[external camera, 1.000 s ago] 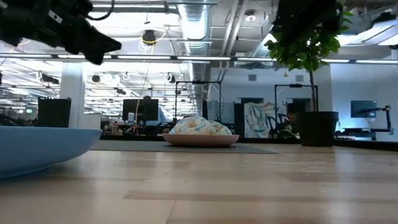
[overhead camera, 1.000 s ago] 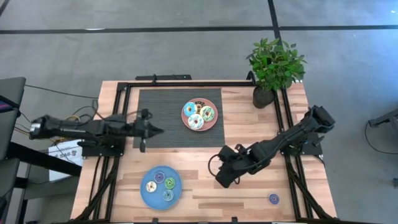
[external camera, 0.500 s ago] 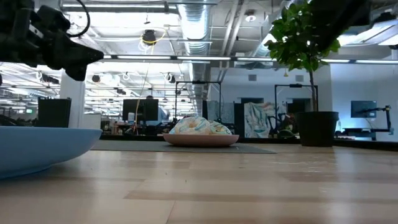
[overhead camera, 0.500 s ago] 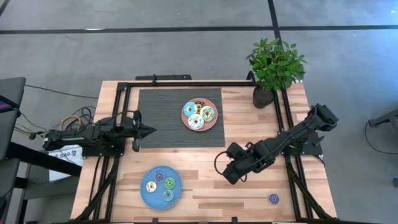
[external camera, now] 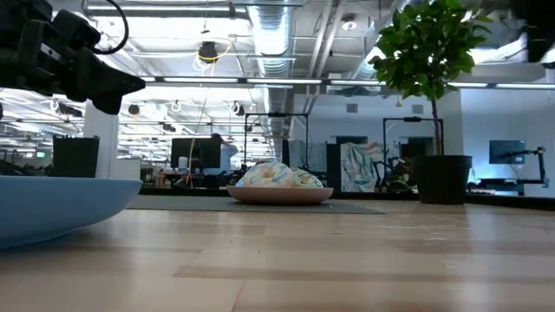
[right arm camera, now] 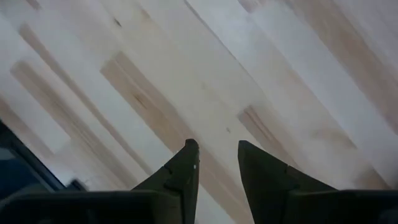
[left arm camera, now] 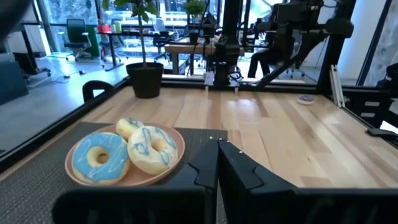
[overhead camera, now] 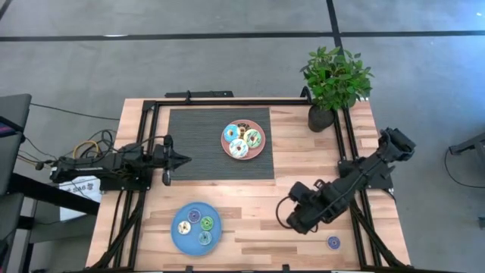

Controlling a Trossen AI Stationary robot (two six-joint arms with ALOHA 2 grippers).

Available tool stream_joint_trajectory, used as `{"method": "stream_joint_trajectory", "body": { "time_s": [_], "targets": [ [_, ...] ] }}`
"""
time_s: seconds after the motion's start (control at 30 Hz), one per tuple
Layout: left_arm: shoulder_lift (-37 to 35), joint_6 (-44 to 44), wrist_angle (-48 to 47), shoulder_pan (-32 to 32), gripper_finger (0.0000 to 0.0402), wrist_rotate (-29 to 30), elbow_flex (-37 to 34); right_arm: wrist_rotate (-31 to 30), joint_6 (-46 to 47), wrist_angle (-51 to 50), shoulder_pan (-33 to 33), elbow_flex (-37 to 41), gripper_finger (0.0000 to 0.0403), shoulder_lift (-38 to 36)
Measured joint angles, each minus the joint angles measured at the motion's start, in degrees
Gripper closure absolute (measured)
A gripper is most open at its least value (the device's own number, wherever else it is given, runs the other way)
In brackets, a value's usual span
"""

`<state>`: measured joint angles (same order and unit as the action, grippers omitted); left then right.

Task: Pick & Place donuts
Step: Put the small purple donut on the blue plate

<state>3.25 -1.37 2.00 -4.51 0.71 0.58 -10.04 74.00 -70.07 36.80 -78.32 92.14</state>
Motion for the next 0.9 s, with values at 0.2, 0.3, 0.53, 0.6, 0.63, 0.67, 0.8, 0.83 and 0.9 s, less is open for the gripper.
{"method": "stream_joint_trajectory", "body": {
  "time_s": [0.2,0.3,0.53,0.6,0.63,0.67,0.8,0.83,0.9],
  "targets": [
    [0.0,-0.1,0.0,0.0,0.0401,0.0,0.0,6.6,8.3,-4.6,4.5,0.0,0.0286,0.0],
    [0.0,-0.2,0.0,0.0,0.0401,0.0,-0.1,9.4,8.6,-2.7,7.0,1.5,0.0258,0.0],
    [0.0,-0.2,0.0,0.0,0.0401,0.0,-0.1,16.5,8.8,10.0,12.6,10.9,0.0163,0.1],
    [0.0,-0.2,0.0,0.0,0.0401,0.0,-0.2,17.7,10.1,12.7,14.0,13.1,0.0136,0.1],
    [0.0,-0.2,0.0,0.0,0.0401,0.0,-0.2,18.1,11.0,13.3,14.6,13.9,0.0124,0.1],
    [0.0,-0.2,0.0,0.0,0.0401,0.0,-0.2,18.2,12.0,13.6,15.4,14.6,0.0112,0.1],
    [0.0,-0.2,0.0,0.0,0.0401,0.0,-0.2,18.2,16.2,13.8,17.7,17.1,0.007,0.1],
    [0.0,-0.2,0.0,0.0,0.0401,0.0,-0.2,18.2,17.1,13.9,18.4,17.7,0.0061,0.1],
    [0.0,-0.2,0.0,0.0,0.0401,0.1,-0.2,18.3,18.3,15.0,19.6,18.8,0.0044,0.3]
  ]
}}
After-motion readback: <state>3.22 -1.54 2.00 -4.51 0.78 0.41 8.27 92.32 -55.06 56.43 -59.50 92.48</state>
